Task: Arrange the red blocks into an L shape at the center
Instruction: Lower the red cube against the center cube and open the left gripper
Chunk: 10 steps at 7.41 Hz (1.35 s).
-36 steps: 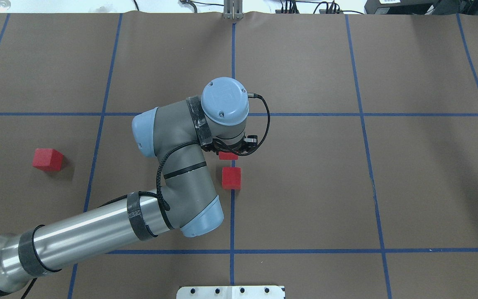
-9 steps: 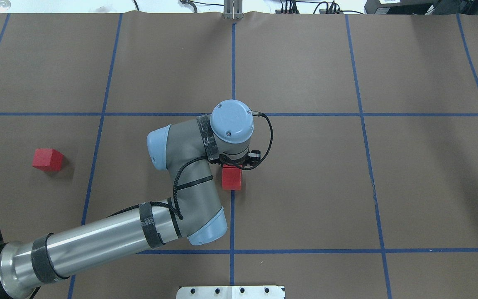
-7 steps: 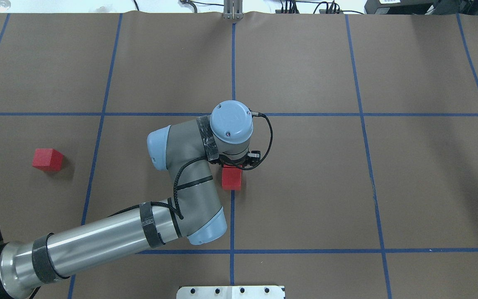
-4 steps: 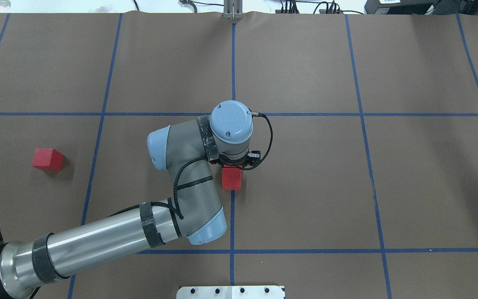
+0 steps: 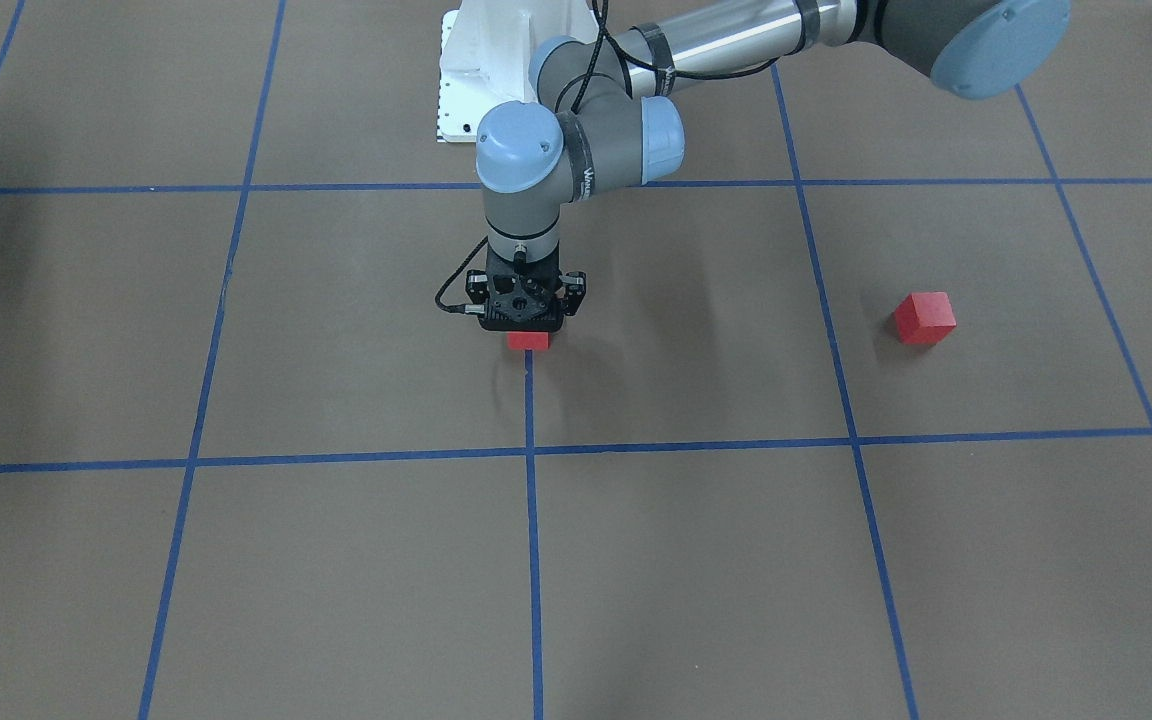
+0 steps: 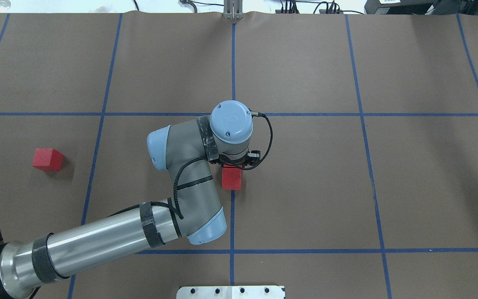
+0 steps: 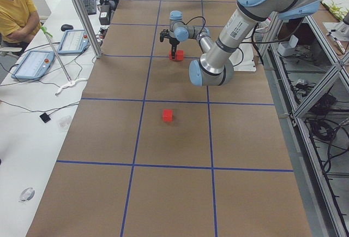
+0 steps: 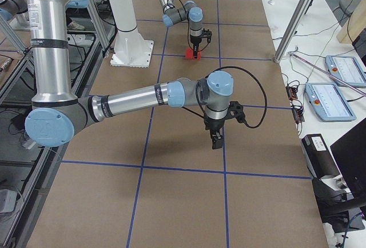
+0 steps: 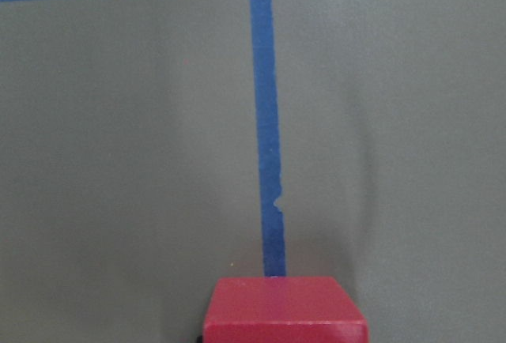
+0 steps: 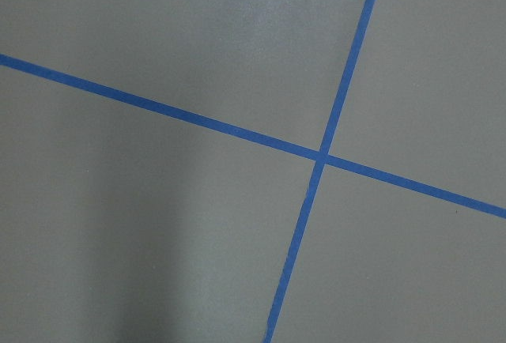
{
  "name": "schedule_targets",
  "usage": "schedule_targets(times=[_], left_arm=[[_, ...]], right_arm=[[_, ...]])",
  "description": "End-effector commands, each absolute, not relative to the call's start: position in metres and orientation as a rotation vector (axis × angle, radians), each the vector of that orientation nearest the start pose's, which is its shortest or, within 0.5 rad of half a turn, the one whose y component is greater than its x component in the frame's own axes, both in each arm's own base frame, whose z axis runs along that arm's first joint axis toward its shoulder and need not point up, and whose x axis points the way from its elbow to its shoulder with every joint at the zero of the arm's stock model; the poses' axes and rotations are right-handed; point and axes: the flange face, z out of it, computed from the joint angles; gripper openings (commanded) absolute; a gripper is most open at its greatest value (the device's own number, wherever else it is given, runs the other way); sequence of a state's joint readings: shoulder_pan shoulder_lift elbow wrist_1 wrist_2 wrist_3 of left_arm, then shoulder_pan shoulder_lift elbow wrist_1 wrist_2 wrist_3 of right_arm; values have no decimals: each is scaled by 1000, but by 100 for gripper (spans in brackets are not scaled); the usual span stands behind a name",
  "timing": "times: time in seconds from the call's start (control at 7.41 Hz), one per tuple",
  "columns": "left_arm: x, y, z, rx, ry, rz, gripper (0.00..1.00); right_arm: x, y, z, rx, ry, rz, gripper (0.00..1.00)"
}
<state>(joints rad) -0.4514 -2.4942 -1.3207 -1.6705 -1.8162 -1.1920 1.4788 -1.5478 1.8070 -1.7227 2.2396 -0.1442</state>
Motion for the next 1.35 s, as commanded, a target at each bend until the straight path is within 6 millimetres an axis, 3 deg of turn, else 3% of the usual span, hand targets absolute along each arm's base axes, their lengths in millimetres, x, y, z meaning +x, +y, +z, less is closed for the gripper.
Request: schedule_targets(times=[0.0, 0.13, 0.27, 0.4, 0.54, 0.81, 0.94, 1.08, 1.21], left_arm=[[658, -441, 174, 98, 797, 27, 37], [658, -441, 174, 98, 797, 27, 42], [658, -441, 174, 98, 797, 27, 60], [658, -441, 176, 98, 794, 26, 71], [658, -442, 176, 102, 793, 24, 100], [656, -442, 177, 116, 790, 29, 100], [649, -443, 164, 130, 811, 35, 100], [633, -446, 147, 146, 837, 27, 100], [604, -455, 129, 161, 833, 20, 100]], right_arm=[[26, -501, 554, 122, -667, -262, 100], [26, -501, 554, 121, -667, -263, 100], [26, -501, 554, 121, -667, -262, 100], [26, -501, 554, 121, -667, -263, 100], [26, -501, 554, 122, -667, -262, 100], [26, -501, 554, 121, -667, -262, 100], [26, -501, 554, 121, -667, -262, 100], [26, -501, 553, 123, -667, -264, 100], [26, -501, 553, 123, -667, -264, 100]])
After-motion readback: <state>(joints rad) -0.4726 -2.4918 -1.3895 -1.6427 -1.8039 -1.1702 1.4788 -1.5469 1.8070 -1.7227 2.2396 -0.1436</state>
